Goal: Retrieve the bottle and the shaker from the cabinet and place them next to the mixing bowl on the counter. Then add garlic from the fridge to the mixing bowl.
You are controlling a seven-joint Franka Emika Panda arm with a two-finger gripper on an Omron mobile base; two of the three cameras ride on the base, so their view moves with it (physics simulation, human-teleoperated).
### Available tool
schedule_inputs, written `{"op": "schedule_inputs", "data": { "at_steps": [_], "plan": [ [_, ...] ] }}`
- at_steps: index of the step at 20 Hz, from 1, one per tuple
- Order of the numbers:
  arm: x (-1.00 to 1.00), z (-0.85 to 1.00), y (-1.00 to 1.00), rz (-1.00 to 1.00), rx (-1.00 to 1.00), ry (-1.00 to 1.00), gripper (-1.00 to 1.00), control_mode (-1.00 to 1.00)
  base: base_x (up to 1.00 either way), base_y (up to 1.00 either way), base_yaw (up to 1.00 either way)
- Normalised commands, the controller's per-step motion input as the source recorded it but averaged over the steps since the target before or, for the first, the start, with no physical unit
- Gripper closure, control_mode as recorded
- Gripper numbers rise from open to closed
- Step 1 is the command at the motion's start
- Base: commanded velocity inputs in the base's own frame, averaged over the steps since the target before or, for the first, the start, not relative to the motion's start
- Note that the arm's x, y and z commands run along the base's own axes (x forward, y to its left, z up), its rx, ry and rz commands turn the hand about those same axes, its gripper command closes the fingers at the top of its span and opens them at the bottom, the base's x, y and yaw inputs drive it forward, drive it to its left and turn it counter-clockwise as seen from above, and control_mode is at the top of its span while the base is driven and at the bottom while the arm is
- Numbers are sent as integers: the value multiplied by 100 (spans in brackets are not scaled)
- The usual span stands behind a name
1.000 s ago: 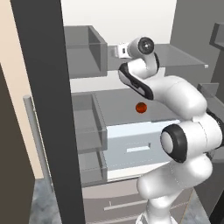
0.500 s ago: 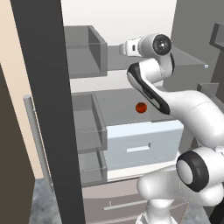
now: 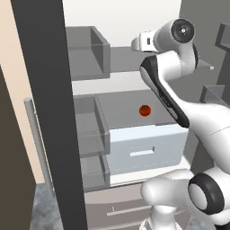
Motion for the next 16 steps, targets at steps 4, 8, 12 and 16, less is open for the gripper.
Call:
{"op": "schedule_inputs", "data": {
  "at_steps": [4,8,12,16],
  "plan": [
    [-85,14,0,-9,0,12,100,-100,0,0,0],
    [-100,-24,0,-11,-1,33,100,-100,0,0,0],
    [-100,-46,0,-9,-4,26,100,-100,0,0,0],
    [-83,-64,-7,-10,0,28,100,-100,0,0,0]
  ]
}}
